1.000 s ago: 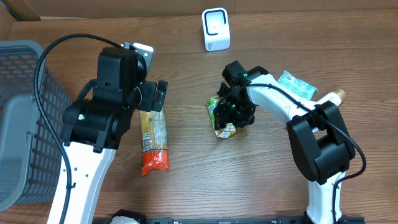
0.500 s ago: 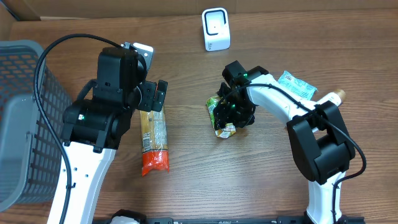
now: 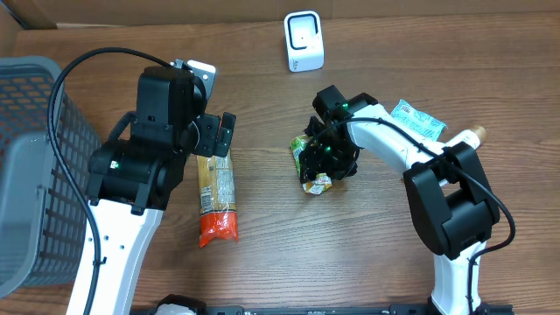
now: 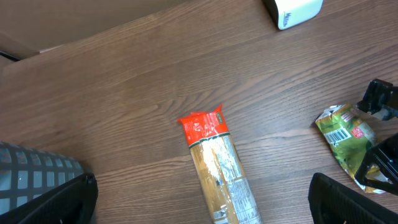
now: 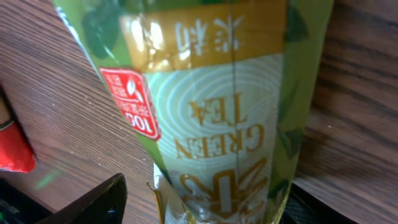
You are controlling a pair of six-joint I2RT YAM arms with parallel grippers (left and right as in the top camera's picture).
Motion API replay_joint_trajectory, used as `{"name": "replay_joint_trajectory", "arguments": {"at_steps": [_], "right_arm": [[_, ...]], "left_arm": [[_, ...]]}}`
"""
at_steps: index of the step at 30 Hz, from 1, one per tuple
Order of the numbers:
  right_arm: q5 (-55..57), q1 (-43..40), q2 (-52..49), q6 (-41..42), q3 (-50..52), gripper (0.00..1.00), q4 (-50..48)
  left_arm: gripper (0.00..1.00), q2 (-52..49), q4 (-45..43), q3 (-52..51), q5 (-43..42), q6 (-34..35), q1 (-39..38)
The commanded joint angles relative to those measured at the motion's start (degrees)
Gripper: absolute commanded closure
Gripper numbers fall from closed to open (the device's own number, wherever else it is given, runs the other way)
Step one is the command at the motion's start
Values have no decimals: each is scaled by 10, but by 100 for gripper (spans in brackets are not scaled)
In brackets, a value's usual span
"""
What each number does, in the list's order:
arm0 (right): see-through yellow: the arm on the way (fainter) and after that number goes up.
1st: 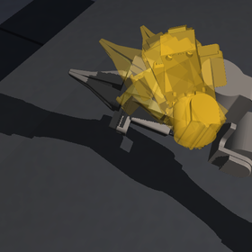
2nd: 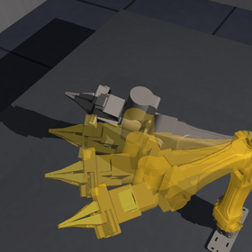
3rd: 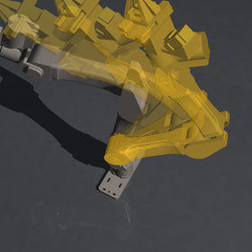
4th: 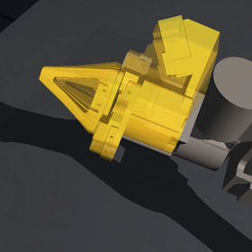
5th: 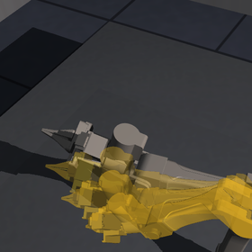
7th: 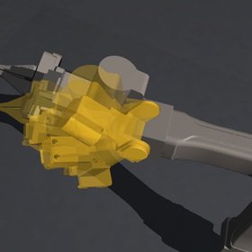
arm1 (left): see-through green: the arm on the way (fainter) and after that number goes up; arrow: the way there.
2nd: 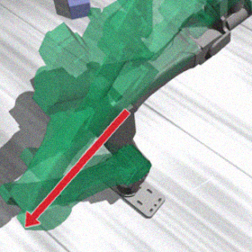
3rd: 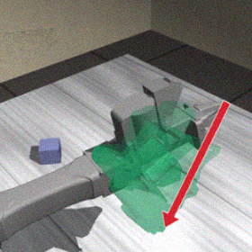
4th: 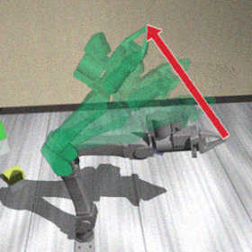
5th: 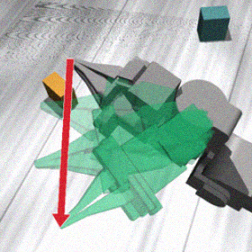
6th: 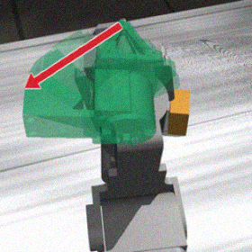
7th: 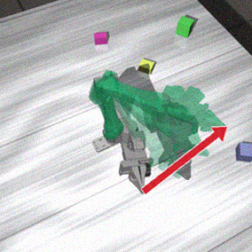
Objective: Scan the item barcode
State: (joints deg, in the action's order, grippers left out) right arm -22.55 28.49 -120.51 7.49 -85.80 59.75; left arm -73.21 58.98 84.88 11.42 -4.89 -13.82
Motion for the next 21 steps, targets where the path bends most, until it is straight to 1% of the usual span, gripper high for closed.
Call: {"name": "replay_joint_trajectory", "arguments": {"at_steps": [1, 2, 4, 9, 12, 13, 16, 17, 18, 19, 21], "right_arm": [[-12, 0, -2, 0, -2, 28, -3], [-12, 0, -2, 0, -2, 30, -3], [-12, 0, -2, 0, -2, 33, -3], [-15, 0, -2, 0, -2, 35, -5], [-22, 0, -2, 0, -2, 41, -9], [-22, 0, -2, 0, -2, 44, -9], [-22, 0, -2, 0, -1, 60, -9], [-22, 0, -2, 0, -1, 67, -8], [-22, 0, -2, 0, -1, 80, -8], [-22, 0, -2, 0, -1, 83, -8], [-22, 0, -2, 0, -1, 84, -7]], "left_arm": [[0, -2, 0, 5, 6, -9, -1], [1, -2, 0, 5, 6, -9, -1], [1, -2, 0, 5, 6, -9, -1], [0, -2, 0, 5, 6, -9, -1], [0, -2, 0, 5, 6, -9, -1], [0, -2, 0, 5, 6, -9, -1], [0, -2, 0, 5, 6, -9, -1], [0, -2, 0, 5, 6, -9, -1], [0, -2, 0, 5, 6, -9, -1], [0, -2, 0, 5, 6, -9, -1], [0, -2, 0, 5, 6, -9, -1]]}}
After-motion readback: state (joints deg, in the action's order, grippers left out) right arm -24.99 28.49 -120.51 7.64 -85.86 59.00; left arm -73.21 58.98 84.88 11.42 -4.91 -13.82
